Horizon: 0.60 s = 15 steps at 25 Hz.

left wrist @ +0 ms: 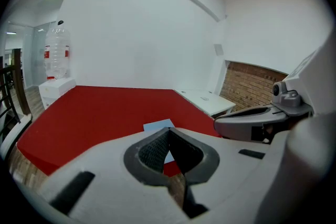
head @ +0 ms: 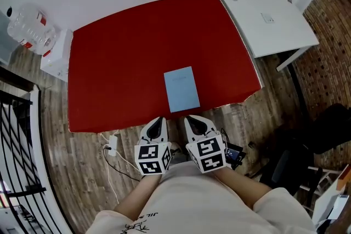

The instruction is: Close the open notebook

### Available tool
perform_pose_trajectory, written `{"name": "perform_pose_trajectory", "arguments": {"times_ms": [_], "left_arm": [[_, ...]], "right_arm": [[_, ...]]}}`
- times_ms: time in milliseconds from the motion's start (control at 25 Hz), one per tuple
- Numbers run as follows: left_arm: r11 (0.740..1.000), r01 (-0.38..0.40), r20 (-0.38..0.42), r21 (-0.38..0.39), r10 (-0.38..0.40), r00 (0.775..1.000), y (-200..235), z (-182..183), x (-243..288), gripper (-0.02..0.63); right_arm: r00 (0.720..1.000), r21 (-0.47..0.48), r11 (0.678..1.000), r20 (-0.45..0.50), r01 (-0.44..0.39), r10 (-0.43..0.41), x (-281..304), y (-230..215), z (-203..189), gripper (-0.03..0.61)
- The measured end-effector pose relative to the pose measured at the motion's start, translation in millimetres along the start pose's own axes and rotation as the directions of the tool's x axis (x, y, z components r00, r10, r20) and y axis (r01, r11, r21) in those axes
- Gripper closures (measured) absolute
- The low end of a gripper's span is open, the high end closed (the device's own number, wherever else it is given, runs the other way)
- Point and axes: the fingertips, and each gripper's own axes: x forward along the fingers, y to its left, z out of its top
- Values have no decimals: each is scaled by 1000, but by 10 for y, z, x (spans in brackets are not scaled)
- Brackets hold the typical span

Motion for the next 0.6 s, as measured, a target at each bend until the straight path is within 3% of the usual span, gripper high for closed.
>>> {"name": "perform_pose_trajectory", "arguments": {"times_ms": [600], "left_arm": [[1000,-5,-16,-6,4,1000,2,-39,-17,607]], "right_arm": [[1000,7,1000,-2,-4,4,-18,6,-26,574]]}}
